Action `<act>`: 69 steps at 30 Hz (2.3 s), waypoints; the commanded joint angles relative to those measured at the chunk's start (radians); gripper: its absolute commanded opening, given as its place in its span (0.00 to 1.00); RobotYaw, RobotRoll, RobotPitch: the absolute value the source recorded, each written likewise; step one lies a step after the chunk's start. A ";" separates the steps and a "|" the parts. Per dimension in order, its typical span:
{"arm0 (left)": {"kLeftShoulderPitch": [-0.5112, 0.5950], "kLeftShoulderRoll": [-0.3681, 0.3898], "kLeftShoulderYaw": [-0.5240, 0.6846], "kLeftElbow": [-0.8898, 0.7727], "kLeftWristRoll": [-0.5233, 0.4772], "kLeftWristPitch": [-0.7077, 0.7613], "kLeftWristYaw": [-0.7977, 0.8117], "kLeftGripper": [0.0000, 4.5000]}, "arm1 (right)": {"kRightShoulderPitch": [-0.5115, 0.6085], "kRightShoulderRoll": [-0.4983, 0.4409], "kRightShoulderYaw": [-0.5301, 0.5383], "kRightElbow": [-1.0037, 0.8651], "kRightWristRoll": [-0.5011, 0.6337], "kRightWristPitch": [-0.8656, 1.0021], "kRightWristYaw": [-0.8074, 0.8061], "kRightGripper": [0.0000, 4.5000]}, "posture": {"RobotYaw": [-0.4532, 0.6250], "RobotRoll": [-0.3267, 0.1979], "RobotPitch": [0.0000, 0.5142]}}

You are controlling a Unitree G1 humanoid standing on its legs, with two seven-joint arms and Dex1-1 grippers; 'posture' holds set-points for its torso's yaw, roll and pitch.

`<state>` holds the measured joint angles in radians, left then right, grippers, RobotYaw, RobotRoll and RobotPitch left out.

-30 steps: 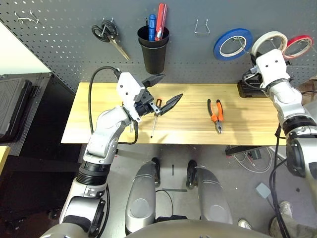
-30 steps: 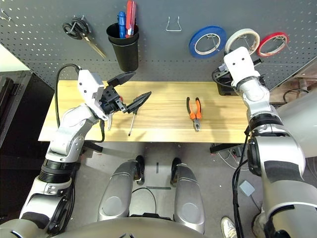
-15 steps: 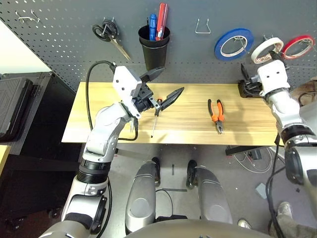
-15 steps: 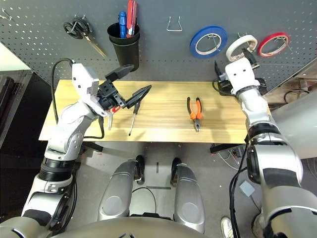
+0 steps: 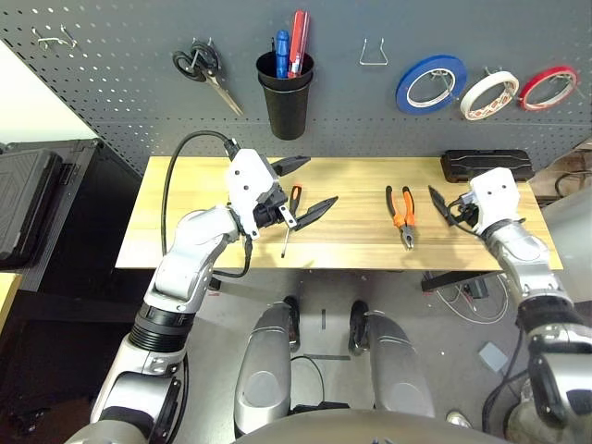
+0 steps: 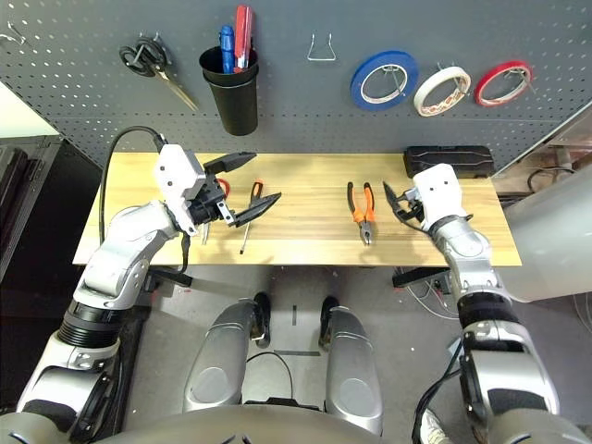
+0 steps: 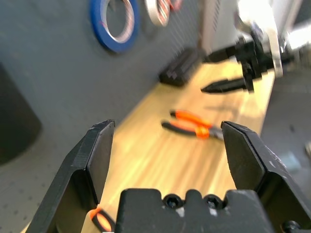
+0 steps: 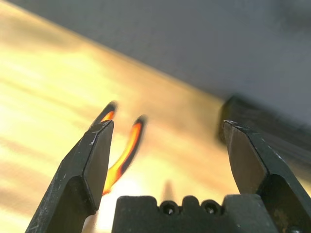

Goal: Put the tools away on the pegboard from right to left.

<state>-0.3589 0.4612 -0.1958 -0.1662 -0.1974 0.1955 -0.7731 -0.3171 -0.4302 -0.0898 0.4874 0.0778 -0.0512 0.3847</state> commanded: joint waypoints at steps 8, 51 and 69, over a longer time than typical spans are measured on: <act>-0.049 0.084 -0.112 0.100 0.138 0.016 -0.102 1.00 | 0.024 0.041 -0.005 -0.277 0.078 0.635 -0.030 0.99 | 0.55 0.62 0.46; -0.130 0.051 -0.176 0.241 0.286 0.021 -0.141 1.00 | -0.531 0.171 -0.073 0.708 0.039 0.656 -0.226 0.99 | 0.60 0.62 0.62; -0.107 0.033 -0.145 0.224 0.262 -0.008 -0.119 1.00 | -0.480 0.137 0.038 0.636 -0.061 0.519 -0.080 0.47 | 0.62 0.62 0.55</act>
<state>-0.4903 0.4963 -0.3513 0.0622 0.0762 0.1997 -0.8950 -0.8282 -0.2810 -0.0688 1.1354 0.0306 0.4715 0.2775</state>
